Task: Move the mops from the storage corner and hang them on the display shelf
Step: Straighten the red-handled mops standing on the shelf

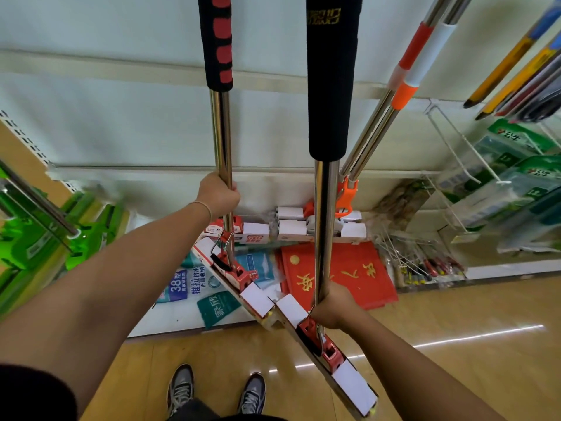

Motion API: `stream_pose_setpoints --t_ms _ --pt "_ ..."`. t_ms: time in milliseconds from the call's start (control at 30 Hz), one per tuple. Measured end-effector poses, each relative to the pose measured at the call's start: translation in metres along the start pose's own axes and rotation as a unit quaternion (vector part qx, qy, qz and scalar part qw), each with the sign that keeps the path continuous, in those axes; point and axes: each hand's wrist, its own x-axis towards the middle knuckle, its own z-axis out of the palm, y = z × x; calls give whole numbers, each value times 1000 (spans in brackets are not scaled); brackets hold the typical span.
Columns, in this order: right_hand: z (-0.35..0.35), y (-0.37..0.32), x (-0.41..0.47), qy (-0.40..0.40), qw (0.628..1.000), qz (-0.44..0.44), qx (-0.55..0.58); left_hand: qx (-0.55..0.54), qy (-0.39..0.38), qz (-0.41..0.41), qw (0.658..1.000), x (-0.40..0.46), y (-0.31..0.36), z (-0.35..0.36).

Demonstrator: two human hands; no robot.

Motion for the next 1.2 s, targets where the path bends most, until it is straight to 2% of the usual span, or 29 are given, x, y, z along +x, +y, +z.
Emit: stream_pose_setpoints --t_ms 200,433,700,1067,1200 --pt "8 5 -14 -6 999 42 28 36 25 20 999 -4 0 -1" --pt "17 8 -36 -12 998 53 17 67 19 49 996 -5 2 -3" --pt "37 -1 -52 -34 999 22 4 131 -98 122 979 0 -5 -27" --pt "59 -19 -58 -64 998 -5 27 131 -104 139 976 -2 -2 -28" --pt "65 -31 -51 -72 997 -14 21 118 -130 139 975 -2 0 -29"
